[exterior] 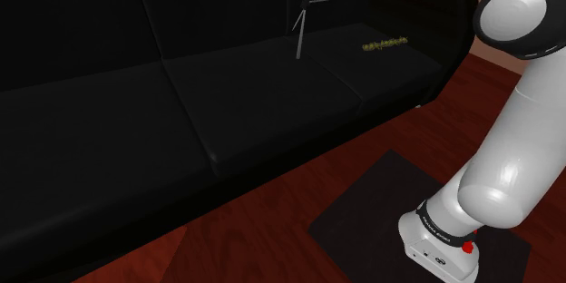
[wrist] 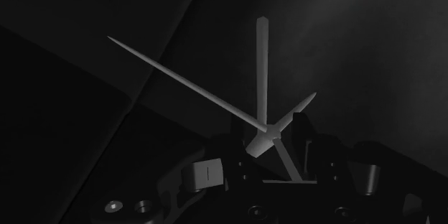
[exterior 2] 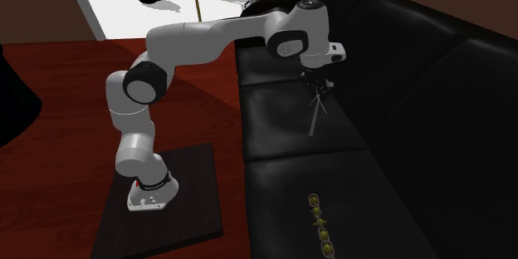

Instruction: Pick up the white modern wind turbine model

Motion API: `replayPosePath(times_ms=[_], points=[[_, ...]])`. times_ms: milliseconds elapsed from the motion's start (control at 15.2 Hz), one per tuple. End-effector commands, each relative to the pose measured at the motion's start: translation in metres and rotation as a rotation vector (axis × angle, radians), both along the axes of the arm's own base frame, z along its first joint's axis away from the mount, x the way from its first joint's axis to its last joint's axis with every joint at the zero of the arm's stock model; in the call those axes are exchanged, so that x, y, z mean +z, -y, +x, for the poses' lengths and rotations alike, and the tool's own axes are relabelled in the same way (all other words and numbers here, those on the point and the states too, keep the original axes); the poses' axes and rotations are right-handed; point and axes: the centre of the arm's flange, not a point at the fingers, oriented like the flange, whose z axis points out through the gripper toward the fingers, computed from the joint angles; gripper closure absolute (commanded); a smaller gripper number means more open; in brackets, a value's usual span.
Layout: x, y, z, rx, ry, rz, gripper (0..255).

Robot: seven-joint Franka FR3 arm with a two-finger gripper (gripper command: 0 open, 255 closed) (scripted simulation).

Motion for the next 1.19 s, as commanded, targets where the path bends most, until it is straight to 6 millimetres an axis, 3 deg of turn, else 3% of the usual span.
replayPosePath(times_ms=[0, 1122], points=[[0.000, 0.000, 0.000, 0.000, -0.001, 0.000, 255], [0.079, 0.000, 0.000, 0.000, -0.001, 0.000, 255]])
